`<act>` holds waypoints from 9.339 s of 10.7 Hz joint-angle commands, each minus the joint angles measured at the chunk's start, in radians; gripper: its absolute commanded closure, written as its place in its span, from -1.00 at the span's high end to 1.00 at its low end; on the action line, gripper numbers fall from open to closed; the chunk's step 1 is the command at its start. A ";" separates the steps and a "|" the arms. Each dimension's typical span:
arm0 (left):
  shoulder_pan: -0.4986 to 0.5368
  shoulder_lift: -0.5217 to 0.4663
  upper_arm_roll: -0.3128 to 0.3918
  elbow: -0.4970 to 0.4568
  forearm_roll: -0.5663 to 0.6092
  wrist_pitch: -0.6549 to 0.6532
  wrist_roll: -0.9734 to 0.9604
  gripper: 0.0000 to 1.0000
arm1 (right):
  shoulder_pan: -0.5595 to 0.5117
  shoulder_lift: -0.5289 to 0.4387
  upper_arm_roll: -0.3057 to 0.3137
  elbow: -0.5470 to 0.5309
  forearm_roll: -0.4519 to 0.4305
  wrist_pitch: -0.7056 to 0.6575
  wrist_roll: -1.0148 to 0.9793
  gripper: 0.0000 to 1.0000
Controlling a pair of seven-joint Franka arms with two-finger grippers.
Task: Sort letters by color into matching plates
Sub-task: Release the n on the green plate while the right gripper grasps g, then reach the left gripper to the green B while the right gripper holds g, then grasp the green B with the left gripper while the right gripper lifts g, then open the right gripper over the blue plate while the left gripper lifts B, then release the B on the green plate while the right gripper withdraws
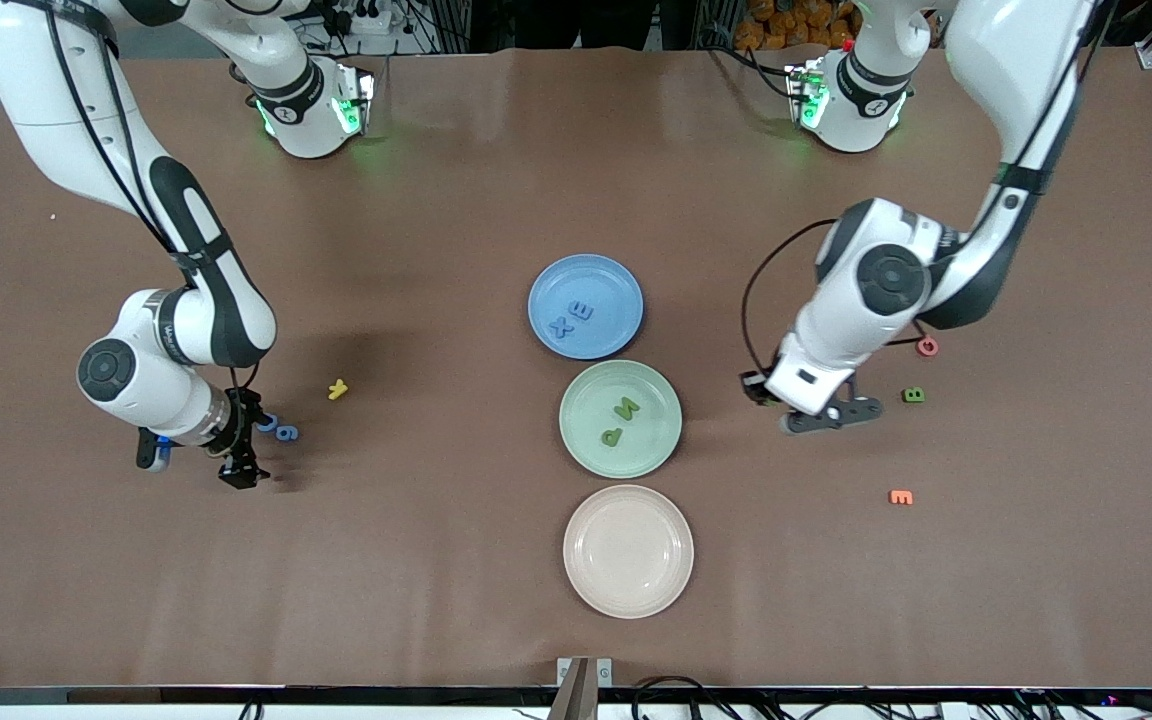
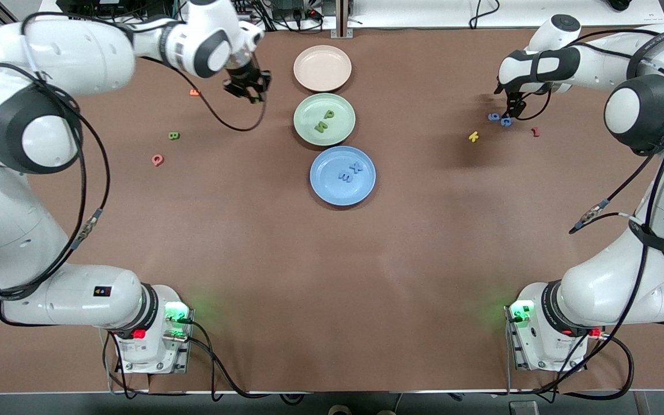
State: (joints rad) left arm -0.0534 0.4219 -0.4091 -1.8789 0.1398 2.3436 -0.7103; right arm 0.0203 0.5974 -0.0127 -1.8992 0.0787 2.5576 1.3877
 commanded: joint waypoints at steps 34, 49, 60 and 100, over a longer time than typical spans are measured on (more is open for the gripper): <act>0.288 -0.074 0.153 -0.381 0.078 0.289 0.611 1.00 | 0.030 -0.059 0.016 -0.149 0.003 0.092 -0.271 -0.49; 0.365 0.031 0.153 -0.321 0.078 0.309 0.611 0.79 | 0.159 -0.067 0.020 0.070 -0.215 -0.297 -0.830 -0.61; 0.371 0.061 0.154 -0.287 0.078 0.309 0.611 0.61 | 0.585 -0.084 0.043 0.201 -0.203 -0.442 -1.038 -0.61; -0.401 0.289 0.211 0.359 0.118 -0.009 -0.376 1.00 | 0.061 -0.082 0.056 0.328 -0.195 -0.551 -1.688 1.00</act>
State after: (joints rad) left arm -0.4652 0.7570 -0.2225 -1.5324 0.2003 2.3556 -1.1004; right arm 0.1561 0.5291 0.0329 -1.5663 -0.0881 2.0083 -0.2511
